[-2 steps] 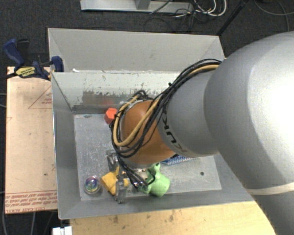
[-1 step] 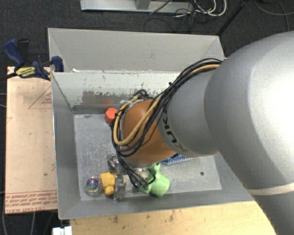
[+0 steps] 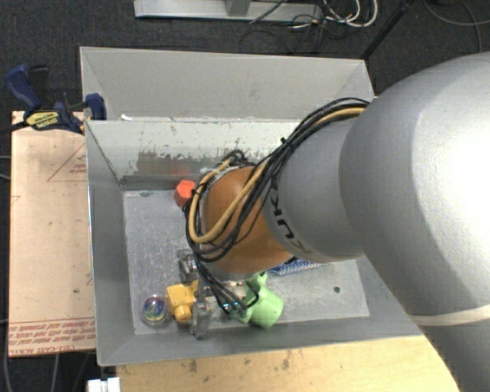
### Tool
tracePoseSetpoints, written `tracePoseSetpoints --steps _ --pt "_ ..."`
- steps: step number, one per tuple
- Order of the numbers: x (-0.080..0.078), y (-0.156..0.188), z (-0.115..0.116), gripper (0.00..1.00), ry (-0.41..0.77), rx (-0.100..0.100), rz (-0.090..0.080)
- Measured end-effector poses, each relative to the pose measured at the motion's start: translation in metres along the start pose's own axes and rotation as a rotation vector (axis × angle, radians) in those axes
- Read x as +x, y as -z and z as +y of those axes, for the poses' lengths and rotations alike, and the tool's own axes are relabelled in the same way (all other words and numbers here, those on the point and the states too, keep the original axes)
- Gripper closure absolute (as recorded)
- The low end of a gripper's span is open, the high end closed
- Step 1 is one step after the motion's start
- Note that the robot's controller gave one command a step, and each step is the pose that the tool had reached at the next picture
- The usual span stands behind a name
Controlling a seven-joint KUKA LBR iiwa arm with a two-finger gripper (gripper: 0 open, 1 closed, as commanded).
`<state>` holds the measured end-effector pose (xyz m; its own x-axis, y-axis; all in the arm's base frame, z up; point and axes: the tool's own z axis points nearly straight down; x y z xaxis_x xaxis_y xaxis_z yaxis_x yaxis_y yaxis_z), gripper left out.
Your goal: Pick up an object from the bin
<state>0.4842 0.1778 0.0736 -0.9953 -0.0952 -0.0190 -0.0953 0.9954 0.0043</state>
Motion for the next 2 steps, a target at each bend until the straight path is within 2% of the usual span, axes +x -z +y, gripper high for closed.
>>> tracePoseSetpoints --steps 1,2 --pt "0.000 0.001 0.000 1.00 -0.001 0.000 0.001" --pt "-0.037 0.183 -0.003 1.00 -0.022 0.001 0.007"
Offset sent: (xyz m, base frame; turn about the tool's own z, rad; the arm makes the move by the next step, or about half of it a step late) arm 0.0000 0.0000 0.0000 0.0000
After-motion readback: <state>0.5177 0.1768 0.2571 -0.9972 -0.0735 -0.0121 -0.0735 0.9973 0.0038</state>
